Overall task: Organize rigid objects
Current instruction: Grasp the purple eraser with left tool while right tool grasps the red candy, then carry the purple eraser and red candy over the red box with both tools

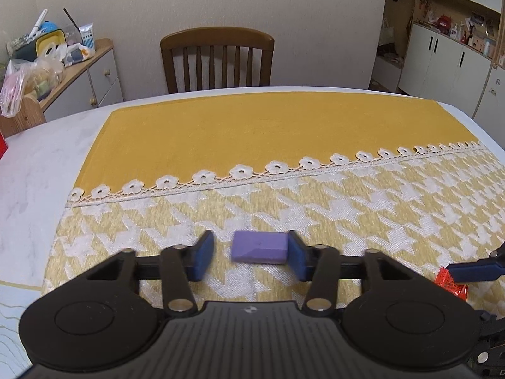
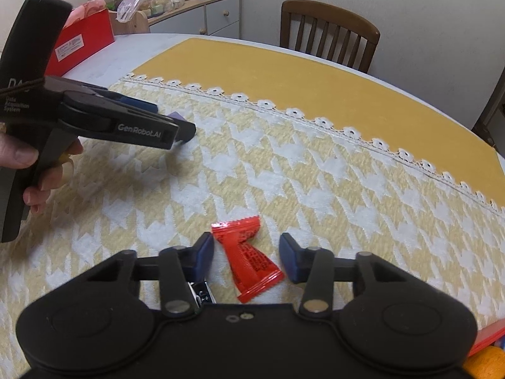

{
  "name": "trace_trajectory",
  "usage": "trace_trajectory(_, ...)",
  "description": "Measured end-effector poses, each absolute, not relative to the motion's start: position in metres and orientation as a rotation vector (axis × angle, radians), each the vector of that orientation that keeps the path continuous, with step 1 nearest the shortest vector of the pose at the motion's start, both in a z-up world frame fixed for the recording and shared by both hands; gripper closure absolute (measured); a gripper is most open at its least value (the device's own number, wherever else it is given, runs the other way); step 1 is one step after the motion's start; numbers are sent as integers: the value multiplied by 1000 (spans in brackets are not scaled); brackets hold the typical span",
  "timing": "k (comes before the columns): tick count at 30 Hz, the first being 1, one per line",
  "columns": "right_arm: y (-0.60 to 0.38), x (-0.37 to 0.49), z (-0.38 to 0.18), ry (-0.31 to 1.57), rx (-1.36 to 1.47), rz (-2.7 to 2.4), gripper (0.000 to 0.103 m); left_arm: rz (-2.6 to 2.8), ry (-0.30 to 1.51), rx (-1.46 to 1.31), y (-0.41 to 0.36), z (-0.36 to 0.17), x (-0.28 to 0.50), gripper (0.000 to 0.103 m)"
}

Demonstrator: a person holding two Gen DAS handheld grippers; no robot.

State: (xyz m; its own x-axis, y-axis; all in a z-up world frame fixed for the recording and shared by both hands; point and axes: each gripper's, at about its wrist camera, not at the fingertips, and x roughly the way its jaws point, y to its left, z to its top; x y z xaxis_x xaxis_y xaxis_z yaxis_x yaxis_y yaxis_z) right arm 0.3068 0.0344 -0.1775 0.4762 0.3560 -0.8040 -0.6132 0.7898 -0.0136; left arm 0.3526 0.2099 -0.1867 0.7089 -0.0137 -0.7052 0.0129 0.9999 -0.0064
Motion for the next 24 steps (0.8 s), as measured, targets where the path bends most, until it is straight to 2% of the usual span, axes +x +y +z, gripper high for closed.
trace_trajectory(1,35,306,-177,891,-322,605,67,-16,782,3,208,-186,352,66)
trace_trajectory(3,35,304,-177,885,-324,604,78,-18,784,14,206,-185,351,66)
trace_trajectory(6,35,304,-176,881,-324,584,81,-14,790,-2,207,-184,350,67)
trace_trajectory(24,11,269,-129,910,-179,553,82,-64,805,-77,193,-140,299,67)
